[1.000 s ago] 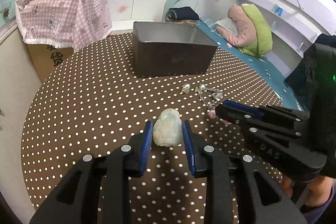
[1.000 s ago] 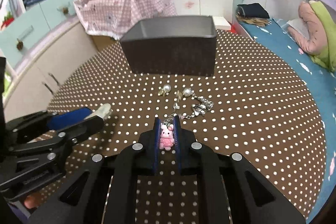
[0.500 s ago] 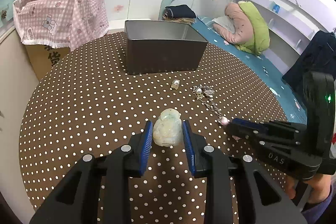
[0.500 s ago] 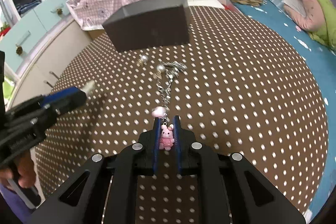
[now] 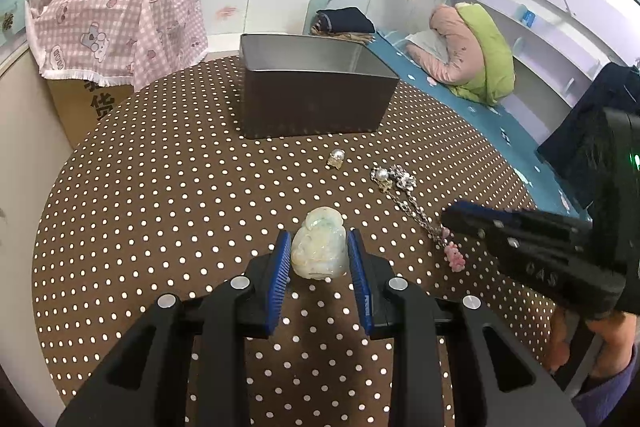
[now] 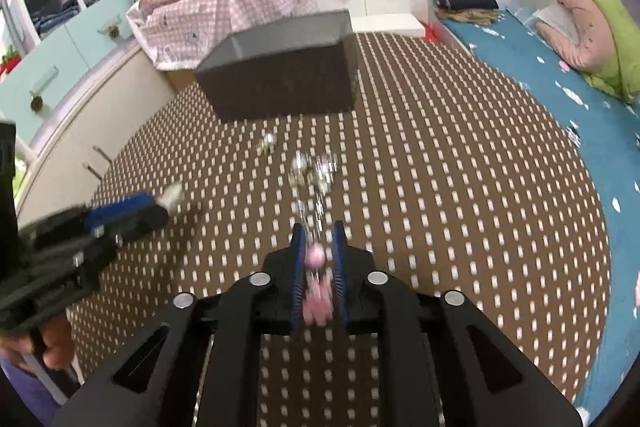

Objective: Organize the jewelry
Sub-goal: 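Carry the chain into the tin box with the right tool while the left tool holds the jade pendant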

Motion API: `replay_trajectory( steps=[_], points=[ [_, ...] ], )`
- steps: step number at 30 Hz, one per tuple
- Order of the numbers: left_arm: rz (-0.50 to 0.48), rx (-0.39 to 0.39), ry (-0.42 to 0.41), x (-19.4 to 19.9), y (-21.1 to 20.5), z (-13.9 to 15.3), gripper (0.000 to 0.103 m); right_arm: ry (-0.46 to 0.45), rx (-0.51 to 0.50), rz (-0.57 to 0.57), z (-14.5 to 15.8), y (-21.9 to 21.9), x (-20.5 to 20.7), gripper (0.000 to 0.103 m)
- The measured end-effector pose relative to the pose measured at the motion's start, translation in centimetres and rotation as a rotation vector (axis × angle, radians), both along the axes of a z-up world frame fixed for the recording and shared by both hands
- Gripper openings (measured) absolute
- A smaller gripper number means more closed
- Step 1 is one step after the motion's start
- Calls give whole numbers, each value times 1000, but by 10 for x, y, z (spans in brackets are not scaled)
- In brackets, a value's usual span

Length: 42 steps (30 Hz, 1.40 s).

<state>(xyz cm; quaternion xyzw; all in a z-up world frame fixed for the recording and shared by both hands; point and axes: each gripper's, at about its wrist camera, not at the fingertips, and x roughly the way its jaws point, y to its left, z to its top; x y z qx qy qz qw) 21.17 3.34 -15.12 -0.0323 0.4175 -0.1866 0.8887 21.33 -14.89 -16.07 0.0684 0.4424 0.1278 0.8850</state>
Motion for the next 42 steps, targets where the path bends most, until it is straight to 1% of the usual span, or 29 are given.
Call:
replay_trajectory(
  steps=[2, 4, 6, 8, 13, 15, 17, 19, 20, 21, 25, 29, 33, 37, 40, 42],
  points=[
    [2, 1, 1, 3, 1, -1, 27, -15, -18, 9, 4, 9, 14, 38],
    [11, 3, 2, 9, 3, -1, 27, -44, -24, 22, 9, 18, 25, 45],
    [19, 1, 2, 14, 5, -2, 27, -48, -30, 51, 9, 30, 41, 45],
    [28, 8, -2, 19, 7, -2, 27, -31, -45, 77, 5, 41, 57, 45],
    [45, 8, -4, 31, 15, -3, 27, -4, -73, 115, -6, 63, 81, 44],
    [48, 10, -4, 35, 17, -3, 27, 7, -75, 122, -10, 69, 88, 40],
    [52, 13, -2, 40, 19, -5, 27, 16, -81, 126, -13, 72, 93, 33],
    [54, 10, 0, 43, 20, -6, 27, 8, -105, 128, -14, 75, 94, 22],
    [54, 11, 0, 45, 20, -6, 27, 6, -108, 131, -14, 76, 94, 21],
    [56, 10, -1, 45, 20, -6, 27, 6, -108, 131, -14, 77, 95, 12],
    [60, 12, -15, 46, 20, -1, 27, -7, -103, 135, -9, 72, 91, 12],
    [54, 10, -50, 50, 20, 14, 27, -55, -94, 128, 12, 65, 86, 12],
    [47, -14, -85, 56, 22, 32, 27, -99, -69, 123, 32, 56, 85, 12],
    [35, -22, -141, 73, 17, 58, 27, -167, -42, 101, 58, 48, 89, 12],
    [17, -30, -148, 91, 11, 69, 27, -202, -21, 72, 73, 40, 102, 12],
    [7, -40, -132, 108, 6, 71, 27, -213, 0, 50, 78, 34, 112, 12]
  ],
)
